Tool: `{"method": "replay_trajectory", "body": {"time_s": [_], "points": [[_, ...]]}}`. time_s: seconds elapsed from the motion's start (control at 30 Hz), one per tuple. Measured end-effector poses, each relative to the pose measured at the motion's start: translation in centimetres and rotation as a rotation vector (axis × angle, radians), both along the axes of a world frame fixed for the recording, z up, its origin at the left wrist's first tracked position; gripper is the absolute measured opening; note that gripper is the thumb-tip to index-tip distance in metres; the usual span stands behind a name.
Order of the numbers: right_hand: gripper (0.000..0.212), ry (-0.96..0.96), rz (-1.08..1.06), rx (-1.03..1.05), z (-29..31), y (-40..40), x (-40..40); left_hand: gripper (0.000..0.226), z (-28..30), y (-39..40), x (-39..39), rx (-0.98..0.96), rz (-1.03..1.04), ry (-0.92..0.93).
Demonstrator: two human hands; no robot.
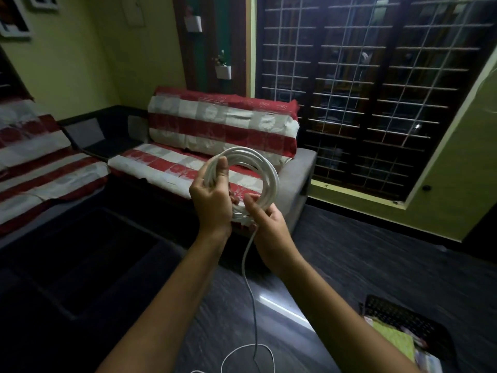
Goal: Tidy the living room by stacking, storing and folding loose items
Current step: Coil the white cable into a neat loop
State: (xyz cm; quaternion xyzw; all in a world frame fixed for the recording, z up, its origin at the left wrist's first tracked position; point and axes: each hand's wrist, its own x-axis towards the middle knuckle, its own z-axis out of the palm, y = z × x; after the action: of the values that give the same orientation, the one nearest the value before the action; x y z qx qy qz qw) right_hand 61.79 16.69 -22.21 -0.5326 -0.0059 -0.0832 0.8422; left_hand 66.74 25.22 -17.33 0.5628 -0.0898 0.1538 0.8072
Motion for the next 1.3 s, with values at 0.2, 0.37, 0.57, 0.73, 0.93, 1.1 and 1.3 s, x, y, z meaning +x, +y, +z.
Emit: {"method": "replay_trajectory", "body": {"time_s": [0.2,0.37,0.57,0.73,0.93,1.1,1.3], "points": [[0.036,-0.045,-0.101,0.124,1.0,0.2,0.3,0.027,-0.5,-0.4,-0.7,-0.054,0.035,0.071],[0.016,-0.029,-0.267,-0.076,1.3,-0.5,1.4,0.041,-1.7,-0.7,-1.7,-0.031,-0.008,0.134],[0.012,-0.082,-0.245,-0.520,3.1,-3.3,2.3,0.067,-2.6,1.8,-1.4,0.194,-0.285,0.188],[0.012,-0.070,0.221,-1.212,6.0,-6.0,2.6,0.107,-0.5,5.0,0.2,0.833,-0.022,-0.159],[0.015,-0.177,0.605,-1.620,6.9,-4.9,3.4,0.098,0.6,2.3,0.5,1.225,-0.574,-0.087],[0.011,-0.101,0.622,-1.545,6.1,-4.9,3.2,0.092,-1.4,1.9,0.7,1.185,-0.511,-0.118],[0.067,0.262,0.774,-1.331,6.4,-6.0,3.4,0.062,-0.4,1.9,0.6,1.216,-0.601,0.072]]}}
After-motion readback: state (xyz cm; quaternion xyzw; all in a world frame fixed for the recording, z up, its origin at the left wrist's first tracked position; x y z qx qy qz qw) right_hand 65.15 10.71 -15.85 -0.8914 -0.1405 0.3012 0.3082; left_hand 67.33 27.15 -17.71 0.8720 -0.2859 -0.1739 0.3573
